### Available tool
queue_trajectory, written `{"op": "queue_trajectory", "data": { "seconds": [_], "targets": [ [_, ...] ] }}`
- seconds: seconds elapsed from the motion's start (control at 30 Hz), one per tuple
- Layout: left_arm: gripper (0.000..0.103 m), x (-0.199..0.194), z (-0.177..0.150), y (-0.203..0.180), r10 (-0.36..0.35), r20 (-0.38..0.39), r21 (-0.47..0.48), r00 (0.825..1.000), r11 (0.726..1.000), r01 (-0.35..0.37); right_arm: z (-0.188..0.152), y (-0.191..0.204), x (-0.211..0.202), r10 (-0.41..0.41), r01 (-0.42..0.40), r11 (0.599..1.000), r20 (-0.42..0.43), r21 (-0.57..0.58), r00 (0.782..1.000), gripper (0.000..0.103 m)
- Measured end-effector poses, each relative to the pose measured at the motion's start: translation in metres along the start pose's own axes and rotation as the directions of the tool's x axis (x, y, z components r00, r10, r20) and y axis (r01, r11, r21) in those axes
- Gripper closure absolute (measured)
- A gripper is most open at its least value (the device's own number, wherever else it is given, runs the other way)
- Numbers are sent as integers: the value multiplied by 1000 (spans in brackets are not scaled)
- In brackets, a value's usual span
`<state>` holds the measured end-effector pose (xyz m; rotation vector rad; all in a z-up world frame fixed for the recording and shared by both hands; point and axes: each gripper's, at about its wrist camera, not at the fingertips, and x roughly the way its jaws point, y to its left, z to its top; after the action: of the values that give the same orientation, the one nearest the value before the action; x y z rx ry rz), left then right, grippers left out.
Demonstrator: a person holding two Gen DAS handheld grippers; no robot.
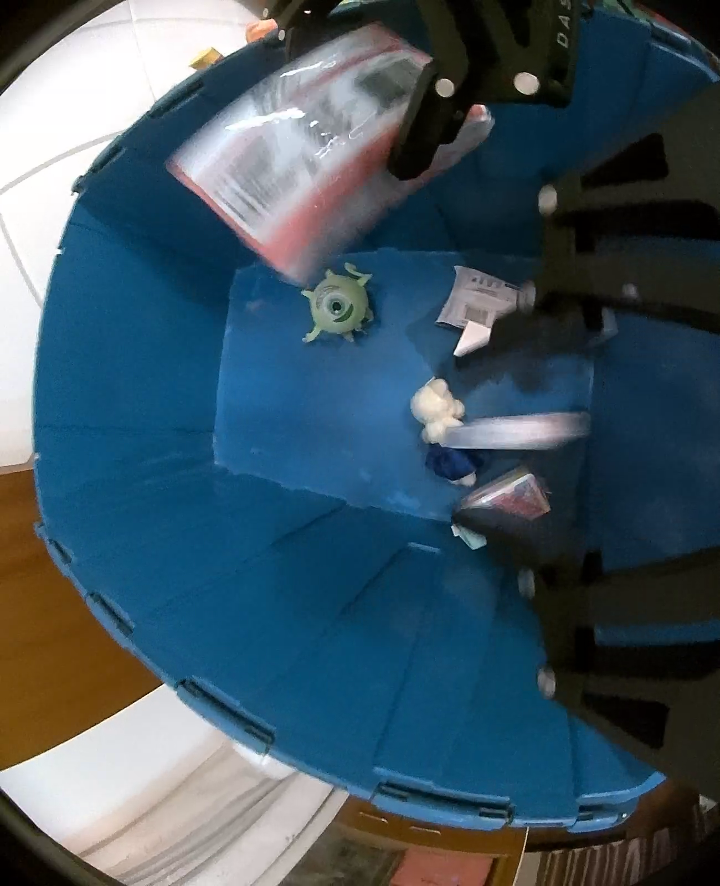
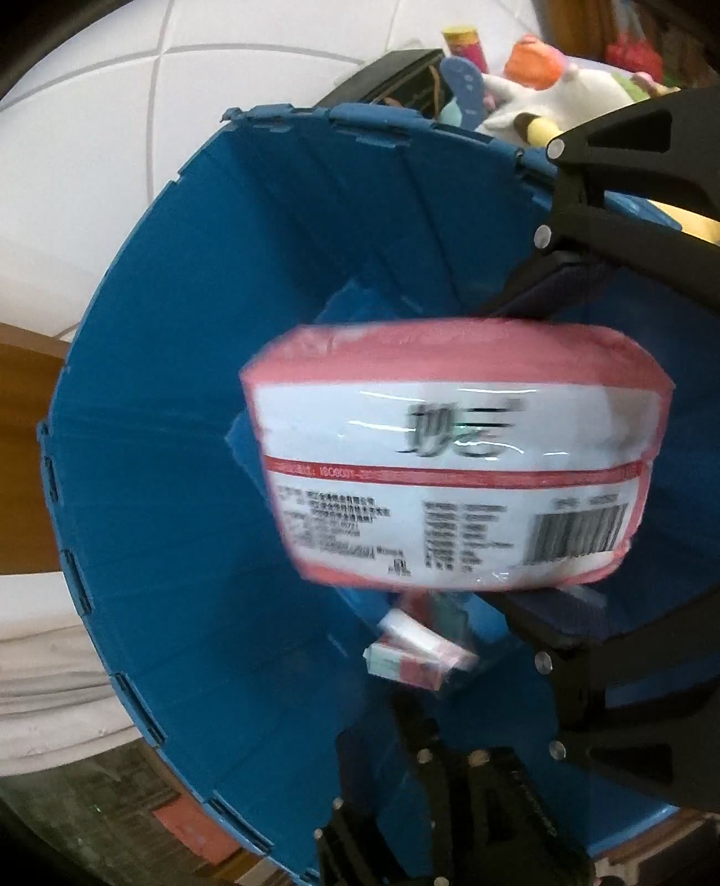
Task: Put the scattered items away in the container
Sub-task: 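Open both tools to drop the box and tissue pack into the crate, then move both tools back over the toy pile on the table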
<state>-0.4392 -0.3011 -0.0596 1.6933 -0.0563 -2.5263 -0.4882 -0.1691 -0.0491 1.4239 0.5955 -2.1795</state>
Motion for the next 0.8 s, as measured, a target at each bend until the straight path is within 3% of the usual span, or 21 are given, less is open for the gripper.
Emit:
{"op": "queue_trajectory", "data": {
  "seconds": [0.1, 0.53, 0.7, 0.8],
  "targets": [
    [42, -1, -1, -2, 14, 12, 7, 1000, 1000, -14, 0, 1, -3, -4, 4, 1000, 10, -3, 1000, 8],
    [42, -7, -9, -6, 19, 19, 6, 1000, 1000, -20, -6, 2, -12, 2, -2, 1000, 32, -8, 999, 6],
    [39, -23, -18, -7, 20, 60, -11, 998, 1000, -20, -13, 5, -28, 1, 0, 1000, 61, -9, 998, 4],
    [35, -40, -26, -7, 32, 128, -36, 991, 999, -28, -22, 6, -44, 7, -8, 1000, 109, 2, 994, 2]
  ]
}}
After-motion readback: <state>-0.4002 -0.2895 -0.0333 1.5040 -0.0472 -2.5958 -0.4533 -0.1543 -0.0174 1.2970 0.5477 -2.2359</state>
